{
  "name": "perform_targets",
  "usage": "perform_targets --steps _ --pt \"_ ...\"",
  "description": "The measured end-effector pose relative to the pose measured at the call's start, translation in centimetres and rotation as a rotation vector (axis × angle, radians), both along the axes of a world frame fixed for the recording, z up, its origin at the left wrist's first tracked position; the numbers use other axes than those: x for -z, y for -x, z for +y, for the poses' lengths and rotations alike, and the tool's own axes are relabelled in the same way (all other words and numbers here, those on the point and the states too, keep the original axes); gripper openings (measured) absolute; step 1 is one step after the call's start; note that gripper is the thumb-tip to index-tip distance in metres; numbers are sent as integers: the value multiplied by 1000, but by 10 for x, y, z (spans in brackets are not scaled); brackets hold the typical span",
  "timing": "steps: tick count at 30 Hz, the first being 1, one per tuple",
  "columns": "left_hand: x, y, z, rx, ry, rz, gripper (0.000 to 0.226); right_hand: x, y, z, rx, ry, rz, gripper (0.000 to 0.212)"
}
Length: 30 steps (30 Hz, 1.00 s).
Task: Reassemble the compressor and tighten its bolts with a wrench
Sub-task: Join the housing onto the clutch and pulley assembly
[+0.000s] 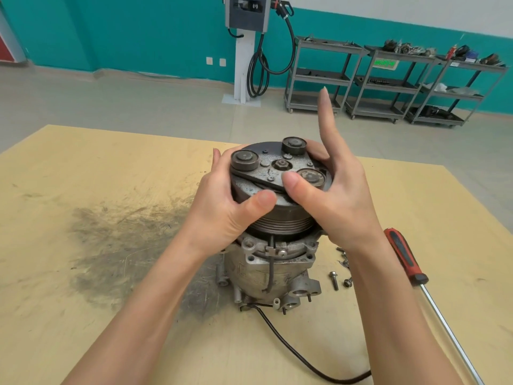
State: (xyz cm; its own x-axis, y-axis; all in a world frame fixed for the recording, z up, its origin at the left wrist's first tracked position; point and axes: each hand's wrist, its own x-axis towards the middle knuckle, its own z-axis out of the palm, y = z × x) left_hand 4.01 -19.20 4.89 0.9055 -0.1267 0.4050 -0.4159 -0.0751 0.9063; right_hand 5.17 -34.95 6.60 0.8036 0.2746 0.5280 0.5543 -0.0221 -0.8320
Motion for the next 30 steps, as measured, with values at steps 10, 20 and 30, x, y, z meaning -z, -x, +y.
perform_targets --steps 10,20,30 --pt "5 0 0 -41 -112 -178 103 11 -2 -2 -10 -20 -111 97" --pt "7 3 -4 -70 -94 -191 93 15 -4 -1 -12 -21 -152 96" --pt "9 4 -4 -45 -81 -200 96 17 -1 1 21 -11 -176 94"
